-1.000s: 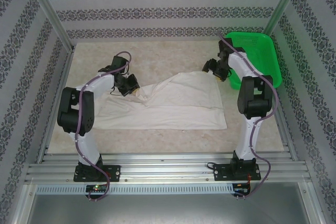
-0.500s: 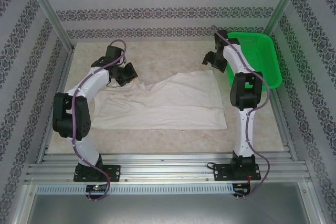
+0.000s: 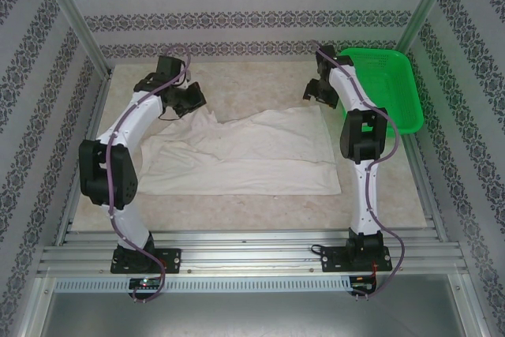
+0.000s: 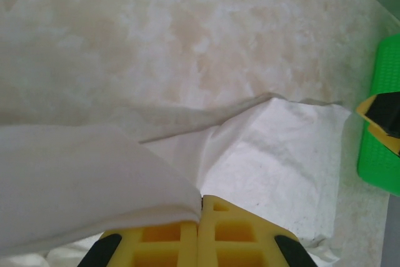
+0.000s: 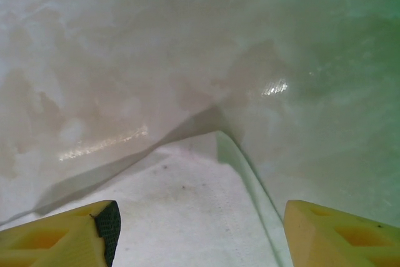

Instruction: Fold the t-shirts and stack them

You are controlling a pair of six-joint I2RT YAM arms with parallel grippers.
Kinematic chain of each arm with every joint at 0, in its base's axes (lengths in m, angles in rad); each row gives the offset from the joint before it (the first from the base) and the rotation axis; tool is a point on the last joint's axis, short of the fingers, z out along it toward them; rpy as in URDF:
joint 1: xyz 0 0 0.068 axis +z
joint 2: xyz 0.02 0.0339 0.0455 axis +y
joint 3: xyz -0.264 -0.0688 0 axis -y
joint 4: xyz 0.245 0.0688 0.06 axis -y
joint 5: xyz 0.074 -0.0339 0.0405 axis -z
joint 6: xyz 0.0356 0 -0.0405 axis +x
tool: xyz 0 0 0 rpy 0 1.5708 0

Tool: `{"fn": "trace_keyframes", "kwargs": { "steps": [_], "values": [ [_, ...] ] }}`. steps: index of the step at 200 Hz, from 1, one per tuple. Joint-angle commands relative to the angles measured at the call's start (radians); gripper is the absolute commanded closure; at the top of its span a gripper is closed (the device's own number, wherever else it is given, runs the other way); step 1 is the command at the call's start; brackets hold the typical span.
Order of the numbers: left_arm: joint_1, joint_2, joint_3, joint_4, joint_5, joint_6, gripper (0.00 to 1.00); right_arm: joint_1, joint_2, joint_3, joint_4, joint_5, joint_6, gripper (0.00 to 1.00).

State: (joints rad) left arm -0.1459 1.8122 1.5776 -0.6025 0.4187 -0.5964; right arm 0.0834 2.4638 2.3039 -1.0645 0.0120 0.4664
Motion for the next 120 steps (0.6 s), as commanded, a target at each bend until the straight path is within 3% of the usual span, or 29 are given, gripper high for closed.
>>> {"fn": "trace_keyframes", "kwargs": {
  "steps": [1, 24, 82, 120],
  "values": [
    [-0.038, 0.031, 0.018, -0.042, 0.033, 0.064, 0.96, 0.012, -0.007, -0.013, -0.028, 0.033, -0.011, 0.30],
    [-0.092, -0.013, -0.111, 0.011, 0.038, -0.003, 0.96, 0.007, -0.047, -0.073, -0.003, 0.030, -0.006, 0.30],
    [-0.127, -0.124, -0.567, 0.388, 0.073, -0.289, 0.93, 0.002, -0.104, -0.176, 0.043, 0.005, -0.002, 0.30],
    [-0.127, -0.189, -0.637, 0.484, 0.106, -0.300, 0.50, -0.001, -0.123, -0.195, 0.045, -0.005, -0.001, 0.30]
  ]
}}
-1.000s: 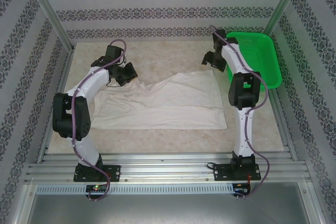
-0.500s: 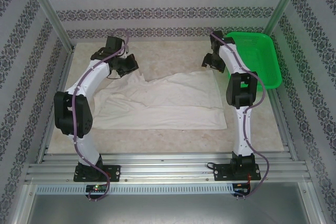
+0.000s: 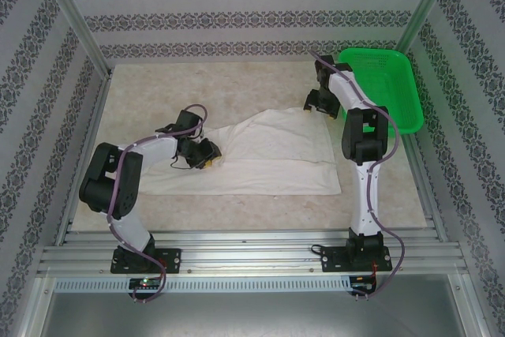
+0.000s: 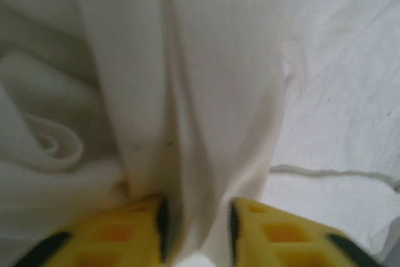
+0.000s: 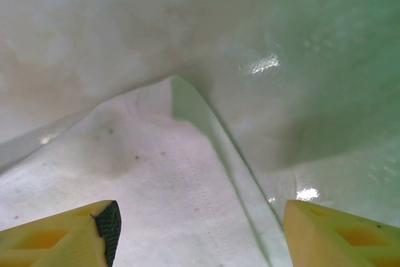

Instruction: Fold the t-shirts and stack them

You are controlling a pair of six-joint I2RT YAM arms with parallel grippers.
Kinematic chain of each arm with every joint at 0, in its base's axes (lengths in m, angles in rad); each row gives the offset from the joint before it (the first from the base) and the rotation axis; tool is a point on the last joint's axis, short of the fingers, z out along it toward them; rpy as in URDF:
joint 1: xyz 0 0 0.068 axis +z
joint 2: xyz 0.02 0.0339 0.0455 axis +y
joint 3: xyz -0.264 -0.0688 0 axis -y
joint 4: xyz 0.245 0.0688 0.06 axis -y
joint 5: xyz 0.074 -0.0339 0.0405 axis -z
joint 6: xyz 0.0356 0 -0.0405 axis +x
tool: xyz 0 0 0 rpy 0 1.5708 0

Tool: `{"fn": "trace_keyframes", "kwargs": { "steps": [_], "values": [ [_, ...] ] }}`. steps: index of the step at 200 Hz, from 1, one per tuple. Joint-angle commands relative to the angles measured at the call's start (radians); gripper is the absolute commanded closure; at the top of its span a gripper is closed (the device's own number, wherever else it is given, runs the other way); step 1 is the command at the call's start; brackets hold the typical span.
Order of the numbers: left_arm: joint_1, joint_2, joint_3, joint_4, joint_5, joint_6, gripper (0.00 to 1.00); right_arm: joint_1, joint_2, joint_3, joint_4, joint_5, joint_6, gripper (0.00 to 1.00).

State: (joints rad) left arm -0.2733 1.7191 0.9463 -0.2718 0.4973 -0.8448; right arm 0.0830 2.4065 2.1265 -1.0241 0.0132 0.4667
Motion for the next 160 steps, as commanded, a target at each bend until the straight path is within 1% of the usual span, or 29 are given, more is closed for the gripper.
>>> {"fn": "trace_keyframes", "kwargs": {
  "steps": [1, 15, 33, 58, 82, 92, 101, 120, 143, 160],
  "values": [
    [0.001, -0.100, -0.005, 0.154, 0.026, -0.051, 0.49, -0.001, -0.067, -0.018, 0.006, -0.006, -0.002, 0.30],
    [0.003, -0.145, 0.025, 0.127, -0.002, -0.035, 0.40, -0.004, -0.080, -0.031, 0.011, -0.010, -0.002, 0.30],
    [0.015, -0.151, 0.107, 0.033, -0.029, -0.019, 0.35, -0.007, -0.097, -0.055, 0.023, -0.014, -0.001, 0.30],
    [0.019, -0.033, 0.330, -0.272, -0.097, 0.094, 0.36, -0.014, -0.114, -0.084, 0.036, -0.027, 0.002, 0.30],
    [0.018, 0.074, 0.479, -0.483, -0.198, 0.188, 0.39, -0.015, -0.131, -0.106, 0.050, -0.039, -0.004, 0.29],
    [0.019, 0.099, 0.509, -0.549, -0.250, 0.216, 0.40, -0.017, -0.138, -0.110, 0.054, -0.046, -0.010, 0.29],
    [0.026, 0.100, 0.497, -0.549, -0.268, 0.217, 0.40, -0.017, -0.146, -0.117, 0.062, -0.054, -0.014, 0.28],
    [0.043, 0.094, 0.441, -0.454, -0.225, 0.181, 0.40, -0.016, -0.158, -0.134, 0.081, -0.072, -0.022, 0.27],
    [0.042, 0.155, 0.490, -0.423, -0.196, 0.169, 0.42, -0.017, -0.162, -0.150, 0.094, -0.082, -0.025, 0.27],
    [0.045, 0.191, 0.513, -0.416, -0.212, 0.178, 0.44, -0.017, -0.161, -0.154, 0.094, -0.085, -0.028, 0.27]
  ]
}}
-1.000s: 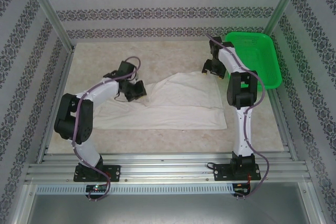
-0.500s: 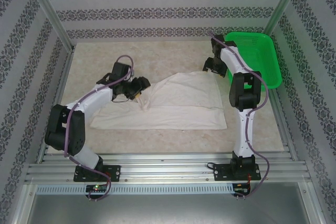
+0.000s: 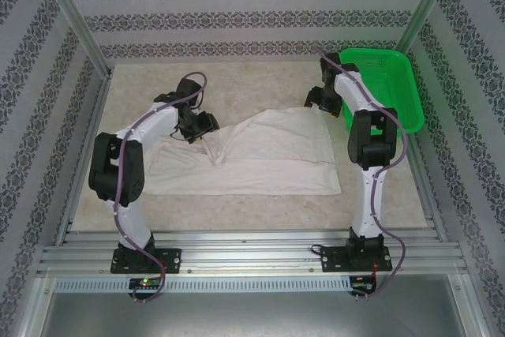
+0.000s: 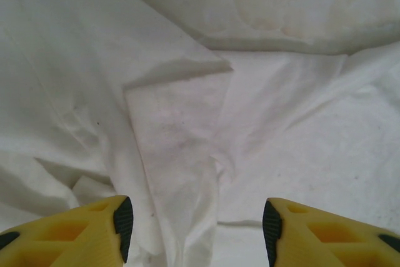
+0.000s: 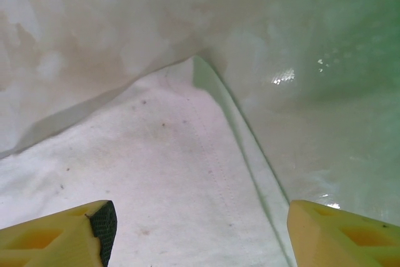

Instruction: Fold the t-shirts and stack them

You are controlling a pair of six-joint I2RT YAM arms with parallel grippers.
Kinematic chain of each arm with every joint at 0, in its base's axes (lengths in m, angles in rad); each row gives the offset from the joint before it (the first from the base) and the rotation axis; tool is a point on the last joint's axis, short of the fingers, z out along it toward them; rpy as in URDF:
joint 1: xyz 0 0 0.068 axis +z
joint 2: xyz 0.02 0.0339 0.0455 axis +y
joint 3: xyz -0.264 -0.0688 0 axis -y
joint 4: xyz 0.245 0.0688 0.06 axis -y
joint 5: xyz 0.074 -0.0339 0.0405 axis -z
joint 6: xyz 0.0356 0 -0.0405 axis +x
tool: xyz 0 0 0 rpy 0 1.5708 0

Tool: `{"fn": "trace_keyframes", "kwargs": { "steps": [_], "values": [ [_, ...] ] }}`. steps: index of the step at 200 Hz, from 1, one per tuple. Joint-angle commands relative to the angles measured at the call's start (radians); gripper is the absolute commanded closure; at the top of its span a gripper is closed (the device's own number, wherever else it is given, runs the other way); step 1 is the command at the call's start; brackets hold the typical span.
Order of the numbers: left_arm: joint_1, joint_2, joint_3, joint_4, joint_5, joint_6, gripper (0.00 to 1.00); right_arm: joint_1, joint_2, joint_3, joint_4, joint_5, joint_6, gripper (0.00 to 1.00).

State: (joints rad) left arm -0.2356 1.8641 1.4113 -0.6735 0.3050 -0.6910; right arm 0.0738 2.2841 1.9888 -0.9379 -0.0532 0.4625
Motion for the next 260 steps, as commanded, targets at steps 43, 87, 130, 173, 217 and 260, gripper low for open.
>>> {"fn": "trace_keyframes", "kwargs": {
  "steps": [43, 87, 130, 173, 217, 260],
  "values": [
    [0.026, 0.102, 0.064, 0.015, -0.056, 0.041, 0.47, -0.008, -0.059, -0.040, 0.014, -0.024, -0.037, 0.27],
    [0.031, 0.139, 0.095, 0.024, -0.057, 0.067, 0.49, -0.011, -0.076, -0.071, 0.027, -0.033, -0.035, 0.27],
    [0.031, 0.165, 0.095, 0.046, -0.048, 0.070, 0.50, -0.013, -0.084, -0.095, 0.037, -0.039, -0.034, 0.28],
    [0.031, 0.195, 0.126, 0.006, -0.092, 0.088, 0.50, -0.015, -0.098, -0.111, 0.046, -0.042, -0.036, 0.28],
    [0.030, 0.217, 0.142, 0.013, -0.079, 0.090, 0.53, -0.014, -0.103, -0.121, 0.048, -0.044, -0.038, 0.28],
    [0.030, 0.200, 0.124, 0.029, -0.062, 0.088, 0.61, -0.019, -0.114, -0.133, 0.055, -0.045, -0.038, 0.28]
  ]
}}
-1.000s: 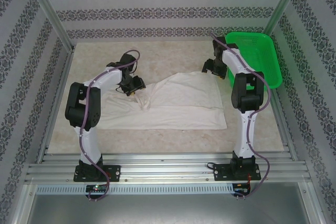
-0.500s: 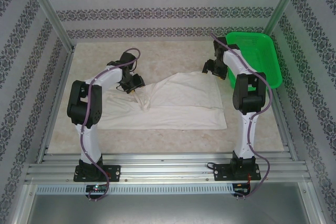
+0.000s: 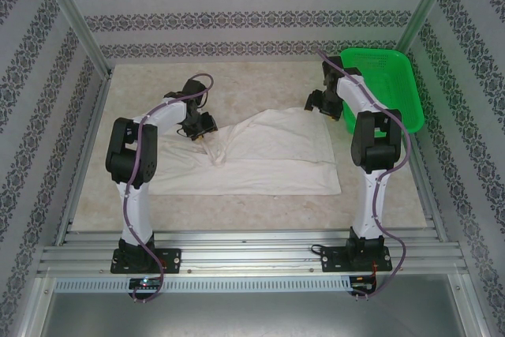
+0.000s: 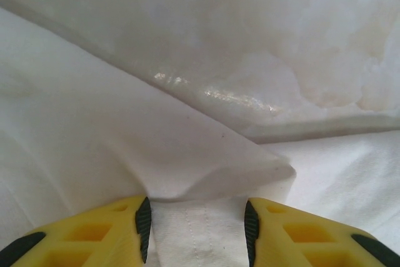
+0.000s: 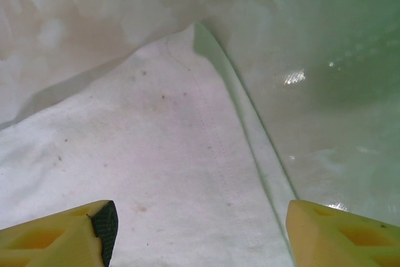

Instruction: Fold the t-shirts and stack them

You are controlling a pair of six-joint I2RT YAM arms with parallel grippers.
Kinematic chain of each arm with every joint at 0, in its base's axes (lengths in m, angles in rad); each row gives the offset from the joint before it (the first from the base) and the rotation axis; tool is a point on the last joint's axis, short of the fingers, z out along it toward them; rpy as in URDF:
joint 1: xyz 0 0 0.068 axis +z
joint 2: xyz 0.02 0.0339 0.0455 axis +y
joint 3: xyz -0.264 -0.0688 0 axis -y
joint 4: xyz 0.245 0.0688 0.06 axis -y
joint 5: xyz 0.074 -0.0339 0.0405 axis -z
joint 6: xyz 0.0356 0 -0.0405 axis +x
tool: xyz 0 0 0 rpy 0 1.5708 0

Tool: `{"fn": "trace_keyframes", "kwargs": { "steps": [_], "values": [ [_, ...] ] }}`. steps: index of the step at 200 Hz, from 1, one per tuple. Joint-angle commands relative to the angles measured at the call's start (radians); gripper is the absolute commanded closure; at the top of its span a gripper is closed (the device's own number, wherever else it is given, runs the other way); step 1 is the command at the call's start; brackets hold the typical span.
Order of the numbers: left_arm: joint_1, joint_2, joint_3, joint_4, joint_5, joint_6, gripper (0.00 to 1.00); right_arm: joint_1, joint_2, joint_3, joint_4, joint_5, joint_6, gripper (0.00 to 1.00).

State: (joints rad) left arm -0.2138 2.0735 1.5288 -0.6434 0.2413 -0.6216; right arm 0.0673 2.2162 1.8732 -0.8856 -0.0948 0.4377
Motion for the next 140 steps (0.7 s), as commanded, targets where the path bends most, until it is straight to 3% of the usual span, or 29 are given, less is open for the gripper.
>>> {"fn": "trace_keyframes", "kwargs": {
  "steps": [1, 43, 119, 140],
  "values": [
    [0.009, -0.010, 0.006, -0.001, 0.002, 0.018, 0.61, -0.012, -0.047, -0.017, 0.003, -0.003, -0.013, 0.28],
    [0.007, -0.050, -0.009, 0.032, 0.042, 0.019, 0.78, -0.012, -0.047, -0.018, 0.004, -0.006, -0.012, 0.29],
    [0.010, -0.092, 0.007, 0.024, 0.066, 0.053, 0.90, -0.018, -0.050, -0.023, -0.006, -0.002, -0.022, 0.29],
    [0.009, -0.095, 0.012, 0.019, 0.077, 0.065, 0.98, -0.021, -0.049, -0.023, -0.004, 0.000, -0.022, 0.29]
  ]
}}
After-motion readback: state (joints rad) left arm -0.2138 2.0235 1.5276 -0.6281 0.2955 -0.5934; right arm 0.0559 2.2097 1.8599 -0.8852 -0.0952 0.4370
